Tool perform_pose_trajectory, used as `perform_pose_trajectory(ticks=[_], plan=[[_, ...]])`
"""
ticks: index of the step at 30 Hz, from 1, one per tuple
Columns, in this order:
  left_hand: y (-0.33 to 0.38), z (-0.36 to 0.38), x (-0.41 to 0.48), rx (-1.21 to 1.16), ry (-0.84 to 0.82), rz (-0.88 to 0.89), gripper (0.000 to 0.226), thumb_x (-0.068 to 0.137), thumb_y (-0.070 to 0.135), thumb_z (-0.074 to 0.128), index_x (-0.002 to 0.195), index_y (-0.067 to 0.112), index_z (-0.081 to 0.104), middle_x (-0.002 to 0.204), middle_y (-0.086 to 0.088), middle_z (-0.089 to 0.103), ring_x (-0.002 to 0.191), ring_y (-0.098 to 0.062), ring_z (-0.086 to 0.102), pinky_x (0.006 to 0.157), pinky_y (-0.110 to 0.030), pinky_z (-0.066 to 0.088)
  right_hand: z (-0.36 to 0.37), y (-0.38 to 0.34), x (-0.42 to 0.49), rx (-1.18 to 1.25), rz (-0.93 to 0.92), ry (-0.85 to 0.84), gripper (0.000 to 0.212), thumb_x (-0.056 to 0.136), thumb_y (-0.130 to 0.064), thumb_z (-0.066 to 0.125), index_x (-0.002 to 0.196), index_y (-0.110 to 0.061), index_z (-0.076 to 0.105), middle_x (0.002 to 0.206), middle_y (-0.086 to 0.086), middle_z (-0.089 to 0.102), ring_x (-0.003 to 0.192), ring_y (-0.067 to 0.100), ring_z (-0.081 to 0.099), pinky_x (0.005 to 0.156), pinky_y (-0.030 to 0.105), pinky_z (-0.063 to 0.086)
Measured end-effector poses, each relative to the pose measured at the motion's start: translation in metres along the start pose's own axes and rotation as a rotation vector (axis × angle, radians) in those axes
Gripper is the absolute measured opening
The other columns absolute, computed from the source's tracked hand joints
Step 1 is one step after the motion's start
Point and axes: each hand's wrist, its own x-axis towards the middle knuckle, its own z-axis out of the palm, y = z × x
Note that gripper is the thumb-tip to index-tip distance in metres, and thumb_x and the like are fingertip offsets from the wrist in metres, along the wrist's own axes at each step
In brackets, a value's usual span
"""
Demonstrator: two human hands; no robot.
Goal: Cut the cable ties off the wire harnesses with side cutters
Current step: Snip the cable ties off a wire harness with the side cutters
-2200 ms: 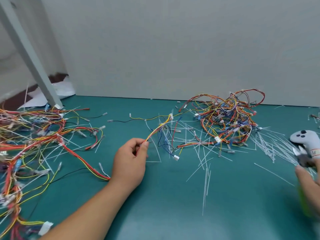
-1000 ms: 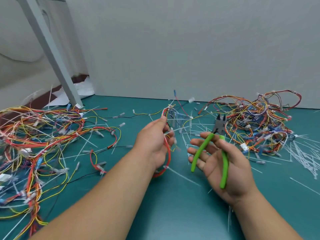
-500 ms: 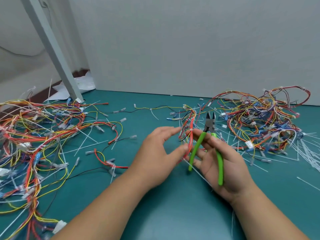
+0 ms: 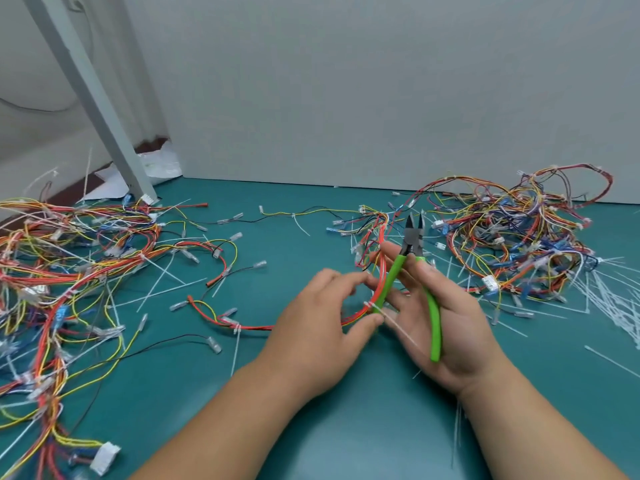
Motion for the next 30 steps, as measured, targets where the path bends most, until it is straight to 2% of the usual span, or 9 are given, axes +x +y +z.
perform_pose_trajectory(ticks=[3,8,10,13,16,20,23,26,30], plan=[[0.002,0.005,0.008,-0.293,-0.033,-0.165,0.015,0.091,0.036,0.073,0.106,0.034,0.075,0.081,0.014,0.068,0.056,0.000,0.055,0.063,-0.020,0.045,-0.001,0.000,0.000,-0.034,-0.046,0.043,0.050,0.086,-0.038,0.067,0.130,-0.014,0.067,0.104,0.001,0.070,0.095,0.021,0.063,0.090,0.043,0.053],[0.000,0.002,0.018,-0.373,-0.167,-0.203,0.019,0.098,0.036,0.064,0.097,0.025,0.079,0.069,0.014,0.067,0.061,0.002,0.048,0.059,-0.012,0.040,-0.008,-0.007,0.005,0.029,-0.092,0.251,0.035,0.098,-0.038,0.054,0.126,-0.024,0.068,0.096,0.006,0.063,0.093,0.024,0.061,0.090,0.044,0.049],[-0.001,-0.002,0.020,-0.383,-0.231,-0.200,0.018,0.098,0.036,0.064,0.097,0.025,0.078,0.070,0.014,0.066,0.063,-0.002,0.048,0.062,-0.017,0.042,-0.008,-0.010,0.005,0.050,-0.107,0.300,0.029,0.102,-0.038,0.052,0.121,-0.028,0.072,0.091,0.005,0.065,0.092,0.026,0.062,0.092,0.045,0.049],[-0.003,0.001,0.025,-0.454,-0.038,-0.206,0.015,0.098,0.029,0.065,0.089,0.029,0.077,0.068,0.019,0.065,0.062,0.002,0.049,0.061,-0.011,0.040,-0.008,-0.012,0.003,0.048,-0.100,0.327,0.029,0.101,-0.043,0.053,0.119,-0.034,0.074,0.089,0.003,0.064,0.089,0.025,0.063,0.089,0.051,0.052],[-0.002,0.003,0.032,-0.632,0.212,-0.302,0.014,0.098,0.027,0.065,0.089,0.026,0.076,0.081,0.017,0.076,0.071,0.007,0.061,0.066,-0.005,0.043,-0.007,-0.010,0.001,-0.008,-0.060,0.314,0.036,0.096,-0.047,0.055,0.127,-0.035,0.070,0.092,0.001,0.059,0.086,0.022,0.060,0.081,0.053,0.053],[-0.005,0.012,0.048,-0.897,0.453,-0.515,0.015,0.097,0.024,0.065,0.088,0.015,0.072,0.063,0.008,0.071,0.060,-0.010,0.069,0.057,-0.013,0.047,-0.005,-0.002,-0.006,-0.055,-0.053,0.195,0.061,0.074,-0.034,0.061,0.135,-0.029,0.064,0.091,-0.002,0.056,0.078,0.017,0.054,0.070,0.042,0.046],[-0.005,0.015,0.061,-0.949,0.575,-0.565,0.017,0.097,0.025,0.066,0.084,0.015,0.070,0.060,0.009,0.068,0.053,-0.009,0.064,0.050,-0.013,0.045,0.000,0.009,-0.012,-0.319,-0.100,0.124,0.065,0.058,-0.034,0.065,0.123,-0.038,0.066,0.095,-0.010,0.058,0.079,0.013,0.053,0.070,0.034,0.039],[-0.010,0.016,0.061,-0.953,0.562,-0.508,0.016,0.098,0.027,0.066,0.088,0.017,0.073,0.065,0.006,0.070,0.054,-0.008,0.060,0.053,-0.018,0.046,0.008,0.023,-0.018,-0.716,-0.187,0.156,0.074,0.063,-0.043,0.065,0.136,-0.035,0.056,0.102,-0.022,0.063,0.096,0.008,0.059,0.082,0.023,0.046],[-0.013,0.018,0.052,-0.923,0.479,-0.422,0.019,0.102,0.016,0.058,0.098,0.020,0.076,0.071,0.006,0.070,0.060,-0.006,0.059,0.058,-0.016,0.046,0.018,0.027,-0.020,-0.969,-0.252,0.174,0.055,0.064,-0.053,0.069,0.117,-0.041,0.059,0.108,-0.019,0.067,0.102,0.000,0.062,0.079,0.009,0.046]])
